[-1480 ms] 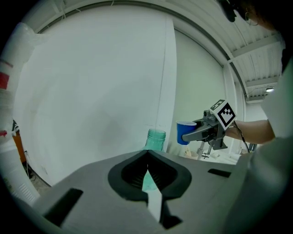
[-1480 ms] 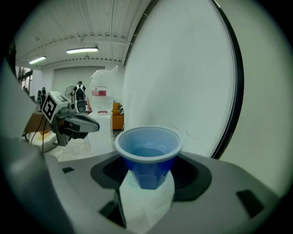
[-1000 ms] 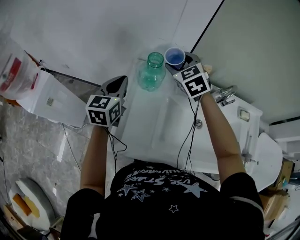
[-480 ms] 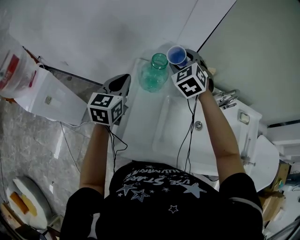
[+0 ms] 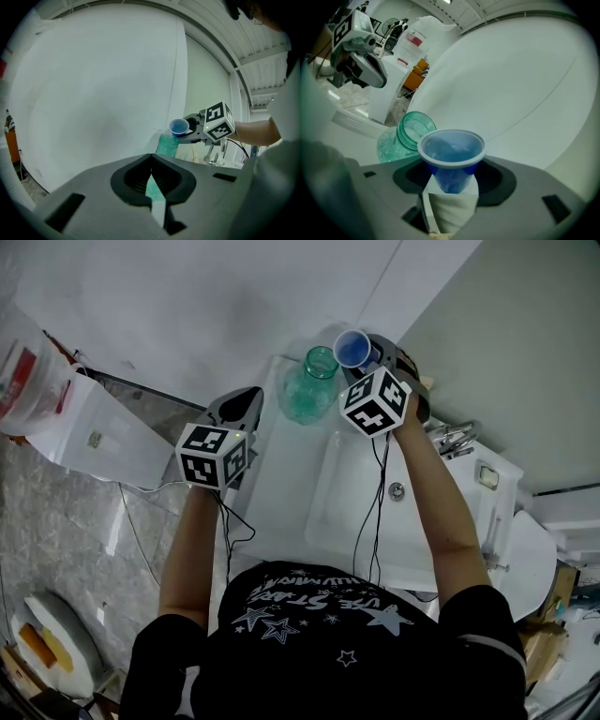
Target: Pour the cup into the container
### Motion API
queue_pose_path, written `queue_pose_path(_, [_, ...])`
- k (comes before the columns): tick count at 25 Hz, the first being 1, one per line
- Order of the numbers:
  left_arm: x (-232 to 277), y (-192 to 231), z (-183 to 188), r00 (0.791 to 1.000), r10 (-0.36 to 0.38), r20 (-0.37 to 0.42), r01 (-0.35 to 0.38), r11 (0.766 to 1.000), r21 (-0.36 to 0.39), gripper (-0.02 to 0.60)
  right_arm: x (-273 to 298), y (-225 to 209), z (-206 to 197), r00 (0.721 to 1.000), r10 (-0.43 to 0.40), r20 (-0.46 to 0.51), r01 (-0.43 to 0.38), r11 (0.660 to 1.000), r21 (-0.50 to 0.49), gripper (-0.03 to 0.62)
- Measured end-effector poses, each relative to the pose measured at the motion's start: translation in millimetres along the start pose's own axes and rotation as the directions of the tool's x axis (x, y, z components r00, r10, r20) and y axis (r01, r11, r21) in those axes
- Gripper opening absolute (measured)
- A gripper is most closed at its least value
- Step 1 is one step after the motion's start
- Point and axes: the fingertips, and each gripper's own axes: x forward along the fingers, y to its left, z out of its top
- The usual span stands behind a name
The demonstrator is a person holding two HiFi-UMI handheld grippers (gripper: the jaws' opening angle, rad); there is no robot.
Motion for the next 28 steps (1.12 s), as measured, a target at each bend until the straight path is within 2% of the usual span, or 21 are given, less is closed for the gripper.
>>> queue_pose_path(11, [-0.6,-1.1,1.2,1.000,-0.007,0.010,0.007,1.000,-0.019,0.011,2.5,-4.1,2.9,0.998,-0.067,-0.009,0.065,0.991,-0.116,0.278])
queue_pose_path(28, [3.0,-0.3,-0.9,1.000,0.004,0.021,-0.003,0.999,-0.034,0.011,7.0,-9.0,6.1,0.991,-0.134,0.000,0.129,0.956,-0.262,0.278])
